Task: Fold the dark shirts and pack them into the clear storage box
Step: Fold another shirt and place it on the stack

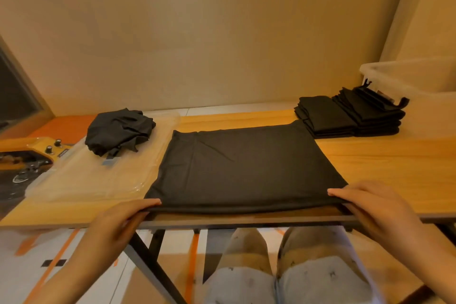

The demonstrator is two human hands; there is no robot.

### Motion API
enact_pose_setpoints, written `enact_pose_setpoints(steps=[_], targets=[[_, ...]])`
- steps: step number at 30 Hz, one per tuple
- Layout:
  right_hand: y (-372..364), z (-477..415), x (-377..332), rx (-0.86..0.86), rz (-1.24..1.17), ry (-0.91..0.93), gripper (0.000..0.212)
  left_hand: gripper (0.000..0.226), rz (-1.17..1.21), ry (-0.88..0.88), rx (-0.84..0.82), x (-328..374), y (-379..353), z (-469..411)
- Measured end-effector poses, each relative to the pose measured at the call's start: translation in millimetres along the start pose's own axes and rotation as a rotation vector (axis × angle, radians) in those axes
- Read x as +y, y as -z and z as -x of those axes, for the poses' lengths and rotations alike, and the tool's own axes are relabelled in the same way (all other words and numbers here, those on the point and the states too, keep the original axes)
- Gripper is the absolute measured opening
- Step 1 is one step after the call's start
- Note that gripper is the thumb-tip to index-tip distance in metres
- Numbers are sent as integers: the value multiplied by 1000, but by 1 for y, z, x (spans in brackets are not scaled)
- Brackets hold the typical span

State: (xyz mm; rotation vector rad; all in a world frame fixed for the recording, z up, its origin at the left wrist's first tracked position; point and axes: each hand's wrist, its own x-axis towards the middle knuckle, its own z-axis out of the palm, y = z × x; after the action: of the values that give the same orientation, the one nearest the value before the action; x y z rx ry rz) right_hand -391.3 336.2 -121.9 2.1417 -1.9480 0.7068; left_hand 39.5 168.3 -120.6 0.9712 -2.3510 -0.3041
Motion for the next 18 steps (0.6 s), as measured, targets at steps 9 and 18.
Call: enact_pose_setpoints(steps=[9, 18], targets=[[87, -113, -11, 164, -401, -201, 19, 28, 206, 68, 388, 18, 65, -110], [182, -161, -55, 197, -658, -71, 14, 17, 228, -6, 568, 30, 170, -222]])
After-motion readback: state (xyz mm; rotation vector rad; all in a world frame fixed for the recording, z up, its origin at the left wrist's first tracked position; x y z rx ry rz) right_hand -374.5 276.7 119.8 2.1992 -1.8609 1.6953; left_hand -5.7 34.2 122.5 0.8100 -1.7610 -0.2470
